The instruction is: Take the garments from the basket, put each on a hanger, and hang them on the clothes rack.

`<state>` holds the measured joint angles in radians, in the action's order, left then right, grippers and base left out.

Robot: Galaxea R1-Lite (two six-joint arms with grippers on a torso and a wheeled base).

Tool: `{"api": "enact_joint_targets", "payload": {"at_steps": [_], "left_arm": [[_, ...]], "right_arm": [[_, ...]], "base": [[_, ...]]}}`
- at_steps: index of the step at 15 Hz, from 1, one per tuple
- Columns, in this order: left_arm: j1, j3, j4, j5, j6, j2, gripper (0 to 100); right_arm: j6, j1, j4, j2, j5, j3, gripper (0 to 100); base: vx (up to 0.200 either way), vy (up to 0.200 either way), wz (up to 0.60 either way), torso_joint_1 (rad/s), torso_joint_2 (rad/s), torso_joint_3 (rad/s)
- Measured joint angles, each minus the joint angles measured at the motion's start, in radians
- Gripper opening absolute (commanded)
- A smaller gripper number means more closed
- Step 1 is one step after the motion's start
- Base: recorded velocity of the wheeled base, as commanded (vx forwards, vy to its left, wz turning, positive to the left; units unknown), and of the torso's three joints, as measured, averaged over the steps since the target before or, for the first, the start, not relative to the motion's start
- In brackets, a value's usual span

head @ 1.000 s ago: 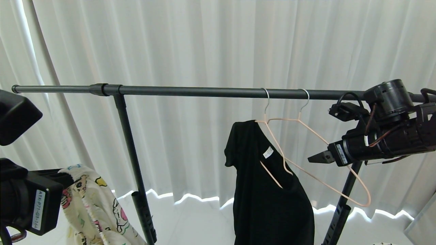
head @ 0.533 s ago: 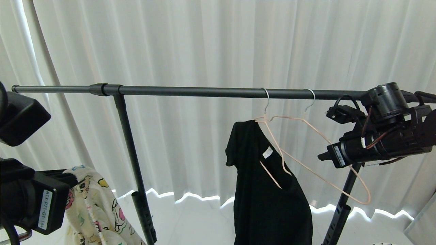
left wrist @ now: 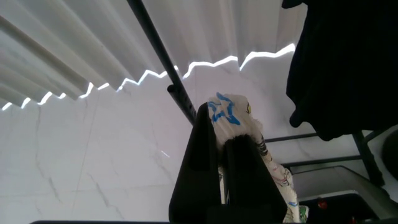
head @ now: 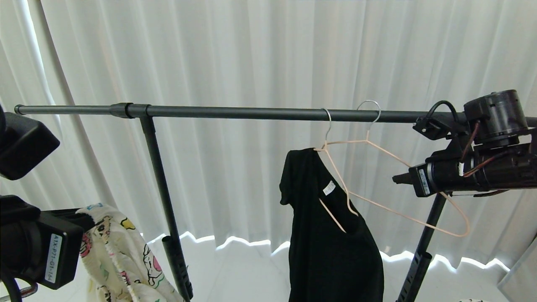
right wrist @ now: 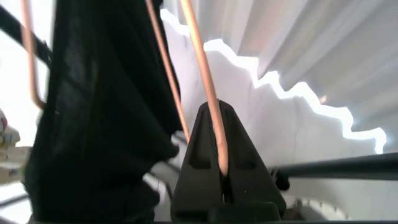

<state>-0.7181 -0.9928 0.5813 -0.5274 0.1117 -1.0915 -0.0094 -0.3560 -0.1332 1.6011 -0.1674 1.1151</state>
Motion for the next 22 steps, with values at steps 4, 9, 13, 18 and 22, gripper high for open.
{"api": "enact_joint_targets", "payload": {"at_steps": [4,9,13,18,22], "left_arm": [[-0.012,-0.001,0.000,-0.018,-0.001,0.000,0],[-0.079,-0.001,0.000,-0.087,-0.001,0.000,0],[-0.085,0.000,0.000,-0.088,0.000,0.001,0],[-0.086,0.010,-0.038,-0.088,-0.001,0.001,0],[-0.085,0.037,-0.060,-0.088,-0.001,0.002,0]], "right_arm": [[0.002,0.000,0.092,-0.064,0.006,-0.101,0],[0.000,0.003,0.217,-0.173,0.035,-0.211,0],[-0.002,0.004,0.216,-0.242,0.114,-0.255,0],[-0.006,0.005,0.209,-0.391,0.229,-0.394,0],[-0.039,0.003,0.057,-0.526,0.241,-0.441,0]], "base": [[0.000,0.000,0.00,0.000,0.00,0.000],[0.000,0.000,0.00,0.000,0.00,0.000],[0.000,0.000,0.00,0.000,0.00,0.000],[-0.200,0.000,0.00,0.003,0.01,0.002],[-0.200,0.000,0.00,-0.001,0.00,0.006]]}}
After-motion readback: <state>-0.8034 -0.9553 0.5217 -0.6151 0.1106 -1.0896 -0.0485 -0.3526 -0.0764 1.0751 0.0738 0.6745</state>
